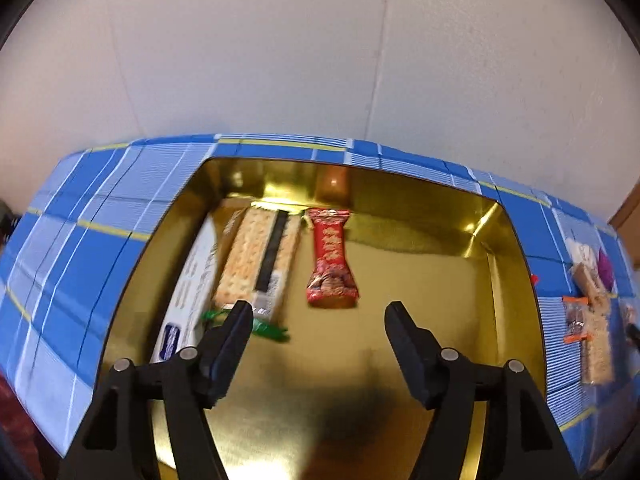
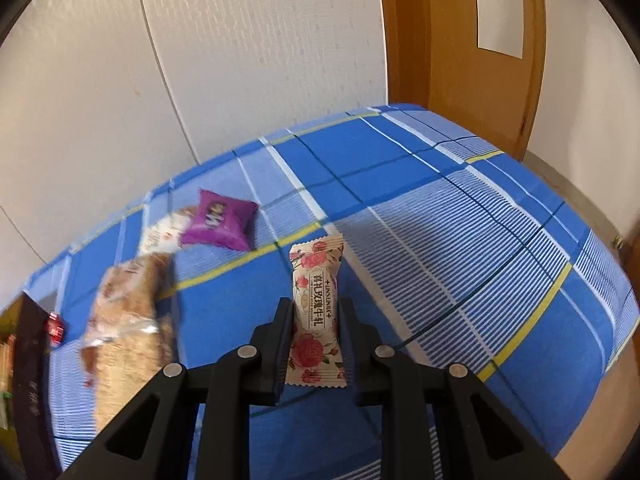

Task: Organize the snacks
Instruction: 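Carry the pink floral bar into the gold tray and open the right tool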

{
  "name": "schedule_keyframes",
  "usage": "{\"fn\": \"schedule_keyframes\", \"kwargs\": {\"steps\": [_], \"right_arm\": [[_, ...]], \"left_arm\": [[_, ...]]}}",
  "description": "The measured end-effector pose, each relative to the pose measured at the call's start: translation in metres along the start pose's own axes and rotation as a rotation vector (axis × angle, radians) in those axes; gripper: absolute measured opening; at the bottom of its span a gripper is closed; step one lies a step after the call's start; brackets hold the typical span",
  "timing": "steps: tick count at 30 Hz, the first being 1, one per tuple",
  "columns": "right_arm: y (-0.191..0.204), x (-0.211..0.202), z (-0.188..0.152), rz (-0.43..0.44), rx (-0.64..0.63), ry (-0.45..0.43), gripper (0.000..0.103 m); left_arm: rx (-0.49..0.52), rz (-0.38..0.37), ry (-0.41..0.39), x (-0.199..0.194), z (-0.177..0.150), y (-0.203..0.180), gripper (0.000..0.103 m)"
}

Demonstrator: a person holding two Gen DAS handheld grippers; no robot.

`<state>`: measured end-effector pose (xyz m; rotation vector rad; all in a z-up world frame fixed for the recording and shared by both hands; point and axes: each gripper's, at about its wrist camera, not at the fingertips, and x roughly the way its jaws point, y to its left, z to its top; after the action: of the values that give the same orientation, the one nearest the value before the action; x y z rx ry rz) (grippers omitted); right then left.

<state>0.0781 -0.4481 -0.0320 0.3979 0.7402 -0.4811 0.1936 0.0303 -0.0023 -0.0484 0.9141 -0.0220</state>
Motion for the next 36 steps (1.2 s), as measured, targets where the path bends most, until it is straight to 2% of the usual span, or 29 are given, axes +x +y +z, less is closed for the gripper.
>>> {"fn": "schedule_keyframes", "kwargs": {"steps": [6, 8, 13, 16, 21, 25, 29, 31, 36], "right_arm": [[0.020, -0.022, -0.013, 0.141, 0.030, -0.034, 0.022], [0.033, -0.030, -0.018, 0.175, 0.010, -0.049, 0.022], [0.079, -0.050, -0.030, 0.262, -0.096, -0.096, 0.022], [0.109, -0.061, -0.037, 0.309, -0.164, -0.092, 0.022], [0.179, -0.076, -0.050, 0.444, -0.289, -0.008, 0.022], [0.243, -0.086, -0.061, 0.494, -0.428, 0.053, 0.023], [0.307, -0.088, -0.074, 0.469, -0.580, 0.107, 0.023], [0.329, -0.078, -0.077, 0.458, -0.596, 0.160, 0.023], [0.369, -0.050, -0.077, 0.446, -0.593, 0.242, 0.023]], "left_arm": [[0.057, 0.077, -0.077, -0.014, -0.018, 0.007, 0.078], [0.069, 0.068, -0.058, -0.012, -0.022, 0.008, 0.081], [0.108, 0.062, -0.040, -0.009, -0.035, 0.007, 0.081], [0.132, 0.038, -0.050, -0.012, -0.040, 0.007, 0.082], [0.118, 0.062, -0.032, -0.010, -0.040, 0.015, 0.084], [0.080, 0.055, -0.031, -0.014, -0.038, 0.028, 0.085], [0.078, 0.071, -0.043, -0.016, -0.038, 0.035, 0.085], [0.088, 0.093, -0.044, -0.016, -0.037, 0.035, 0.085], [0.063, 0.075, -0.047, -0.017, -0.035, 0.044, 0.085]]}}
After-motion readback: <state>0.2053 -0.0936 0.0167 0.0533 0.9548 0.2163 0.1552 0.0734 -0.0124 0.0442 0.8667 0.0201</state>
